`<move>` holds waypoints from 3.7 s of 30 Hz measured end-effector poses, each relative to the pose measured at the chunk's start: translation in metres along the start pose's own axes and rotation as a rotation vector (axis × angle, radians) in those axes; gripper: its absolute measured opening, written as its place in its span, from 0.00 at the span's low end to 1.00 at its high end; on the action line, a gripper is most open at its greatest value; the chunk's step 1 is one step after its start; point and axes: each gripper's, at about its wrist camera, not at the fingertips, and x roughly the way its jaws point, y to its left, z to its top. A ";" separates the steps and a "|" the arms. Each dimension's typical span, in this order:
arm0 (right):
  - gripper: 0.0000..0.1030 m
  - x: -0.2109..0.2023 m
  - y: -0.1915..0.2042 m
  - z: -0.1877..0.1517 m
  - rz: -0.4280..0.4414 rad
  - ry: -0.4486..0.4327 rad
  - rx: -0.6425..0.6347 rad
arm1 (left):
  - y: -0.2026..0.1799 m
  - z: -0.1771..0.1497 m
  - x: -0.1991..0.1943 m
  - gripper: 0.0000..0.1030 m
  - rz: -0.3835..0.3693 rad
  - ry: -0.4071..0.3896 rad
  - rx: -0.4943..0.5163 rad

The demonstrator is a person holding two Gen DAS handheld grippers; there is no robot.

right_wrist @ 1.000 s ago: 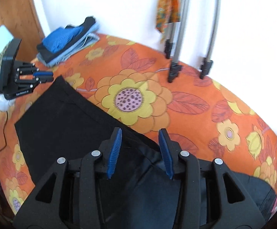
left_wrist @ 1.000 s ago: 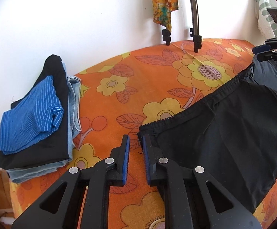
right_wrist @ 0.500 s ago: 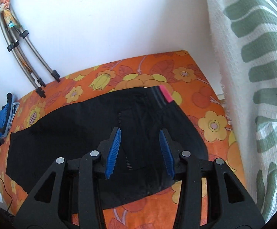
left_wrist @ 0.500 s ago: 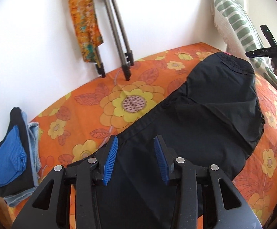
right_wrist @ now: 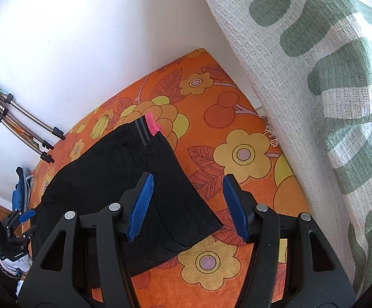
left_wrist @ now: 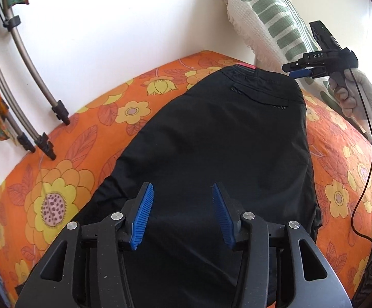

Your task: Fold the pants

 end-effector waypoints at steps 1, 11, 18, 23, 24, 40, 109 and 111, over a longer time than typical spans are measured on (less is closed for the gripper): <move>0.57 0.004 -0.001 0.004 0.013 0.004 0.000 | -0.002 0.001 0.007 0.45 0.000 0.013 0.005; 0.59 0.059 0.014 0.039 0.123 0.056 -0.089 | 0.002 -0.010 0.035 0.47 -0.012 0.062 -0.021; 0.59 0.084 0.026 0.027 0.155 0.091 -0.158 | 0.001 -0.013 0.035 0.49 -0.010 0.034 -0.014; 0.35 0.081 0.044 0.015 0.091 0.090 -0.228 | 0.001 -0.014 0.038 0.51 -0.007 0.022 -0.012; 0.33 0.077 0.049 0.012 0.068 0.070 -0.255 | 0.001 -0.014 0.038 0.51 -0.006 0.021 -0.011; 0.22 0.059 0.097 -0.012 -0.289 -0.086 -0.546 | 0.005 -0.016 0.042 0.53 -0.003 0.028 -0.026; 0.44 0.088 0.532 -0.376 0.366 0.240 -1.230 | 0.153 -0.281 -0.162 0.06 0.018 0.062 -0.858; 0.44 0.089 0.537 -0.383 0.348 0.226 -1.277 | 0.153 -0.279 -0.162 0.06 0.012 0.060 -0.859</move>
